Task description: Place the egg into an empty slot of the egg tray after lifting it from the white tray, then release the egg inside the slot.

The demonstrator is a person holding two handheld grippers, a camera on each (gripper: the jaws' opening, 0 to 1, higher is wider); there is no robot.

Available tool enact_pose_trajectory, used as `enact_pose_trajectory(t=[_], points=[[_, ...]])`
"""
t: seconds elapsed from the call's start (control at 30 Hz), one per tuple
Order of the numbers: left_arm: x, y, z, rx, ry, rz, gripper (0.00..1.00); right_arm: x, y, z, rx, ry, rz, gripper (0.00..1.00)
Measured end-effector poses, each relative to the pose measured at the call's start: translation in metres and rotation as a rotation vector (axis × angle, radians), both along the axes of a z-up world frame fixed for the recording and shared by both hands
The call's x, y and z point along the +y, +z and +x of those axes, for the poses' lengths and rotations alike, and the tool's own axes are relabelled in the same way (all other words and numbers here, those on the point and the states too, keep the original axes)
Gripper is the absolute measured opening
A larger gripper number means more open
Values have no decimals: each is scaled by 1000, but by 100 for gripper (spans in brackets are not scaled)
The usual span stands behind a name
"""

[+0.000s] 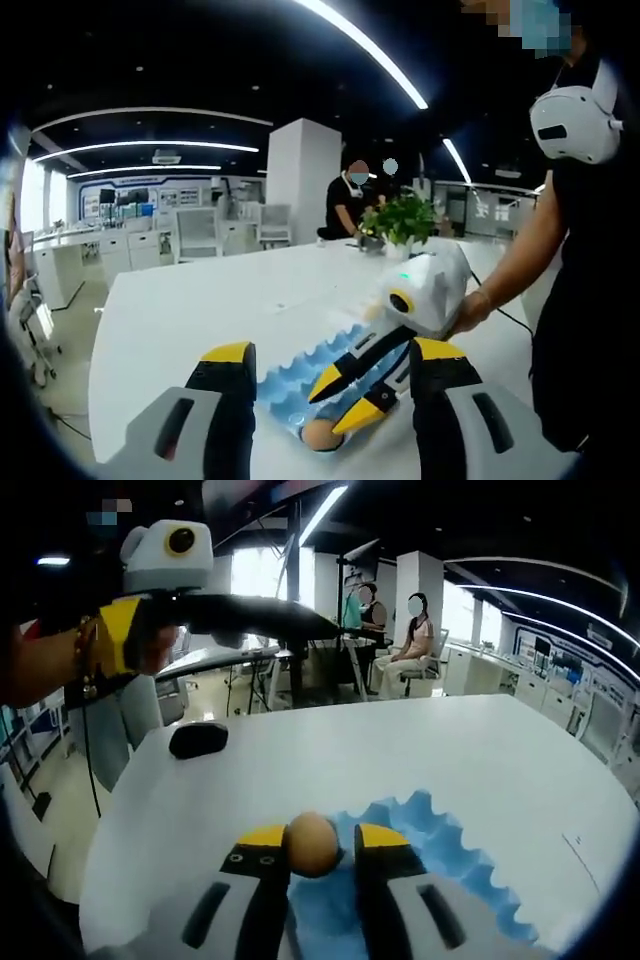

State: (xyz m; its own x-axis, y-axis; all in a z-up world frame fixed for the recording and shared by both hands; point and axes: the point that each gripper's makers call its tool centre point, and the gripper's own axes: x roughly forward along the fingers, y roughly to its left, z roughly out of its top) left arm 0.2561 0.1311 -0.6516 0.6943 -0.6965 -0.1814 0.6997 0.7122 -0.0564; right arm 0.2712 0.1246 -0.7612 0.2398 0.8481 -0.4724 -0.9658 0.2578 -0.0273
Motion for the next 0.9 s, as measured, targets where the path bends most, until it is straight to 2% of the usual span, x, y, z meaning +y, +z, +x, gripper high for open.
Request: enact_pose_trajectory(t=[0.63, 0.9], points=[[-3, 0, 1, 2, -7, 9, 62, -37, 13, -6, -40, -18, 39, 30], [-6, 2, 1, -3, -15, 10, 61, -64, 17, -7, -49, -50, 29, 28]])
